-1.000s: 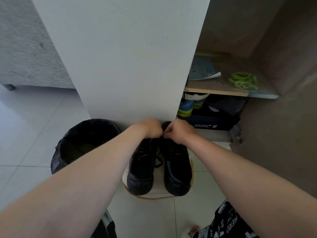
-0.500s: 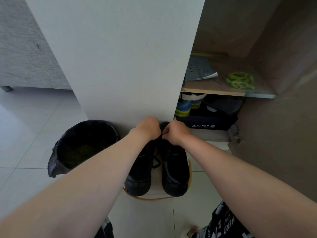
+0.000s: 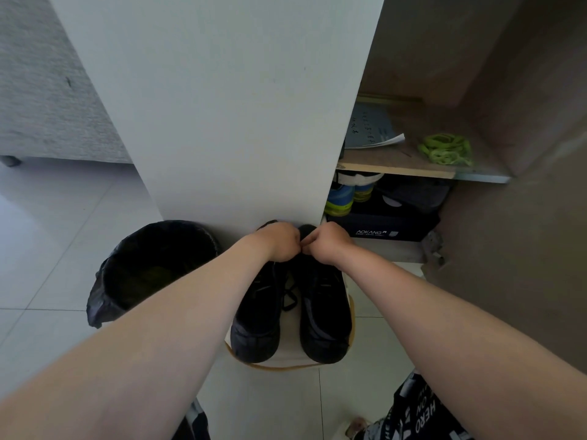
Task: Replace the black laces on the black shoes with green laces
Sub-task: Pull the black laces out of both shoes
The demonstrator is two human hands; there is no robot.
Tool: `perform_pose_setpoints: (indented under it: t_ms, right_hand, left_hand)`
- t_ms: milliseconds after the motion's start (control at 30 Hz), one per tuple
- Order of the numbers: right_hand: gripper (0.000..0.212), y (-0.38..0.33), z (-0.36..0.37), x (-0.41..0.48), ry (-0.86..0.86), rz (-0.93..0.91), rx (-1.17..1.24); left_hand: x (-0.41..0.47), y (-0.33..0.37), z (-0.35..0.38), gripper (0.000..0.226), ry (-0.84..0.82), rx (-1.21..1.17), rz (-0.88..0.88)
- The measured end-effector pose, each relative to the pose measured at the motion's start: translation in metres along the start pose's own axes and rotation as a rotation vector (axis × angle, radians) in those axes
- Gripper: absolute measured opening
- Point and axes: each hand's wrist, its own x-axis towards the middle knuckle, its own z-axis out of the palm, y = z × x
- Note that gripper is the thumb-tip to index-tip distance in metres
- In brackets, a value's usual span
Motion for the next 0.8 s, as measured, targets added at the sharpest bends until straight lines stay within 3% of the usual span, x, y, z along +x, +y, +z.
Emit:
perform_pose_setpoints:
  t_ms: [133,233,400,600,700,800]
  right_hand:
    - [0.014,0.000,0.001,-0.001,0.019,0.010,-0.014]
    - [0.023,0.004,0.004,-0.002,0.033,0.004,-0.058]
    - [0.021,0.003,0.004,-0.001,-0.005,-0.044,-0.070]
    - [0.028,-0.010,0.001,-0.009,0.042,-0.130,-0.187]
    - [0.048,-0.018,0.002,-0.009,0.040,-0.183,-0.097]
    - [0.066,-0.026,0.009,-0.006,-0.134,-0.241,-0.048]
  left_hand:
    - [0.000,-0.002,0.000,0.012,-0.068,0.026,0.049]
    - [-0.003,-0.010,-0.008,0.010,-0.161,-0.105,0.068]
    - [-0.007,-0.037,-0.015,0.013,0.085,-0.309,-0.036]
    - [-0.009,-0.049,-0.027,0.021,0.229,-0.549,-0.071]
    - [-0.012,-0.032,-0.045,0.024,0.294,-0.899,-0.101]
    - [-0.018,-0.021,-0.067,0.023,0.243,-1.322,-0.060]
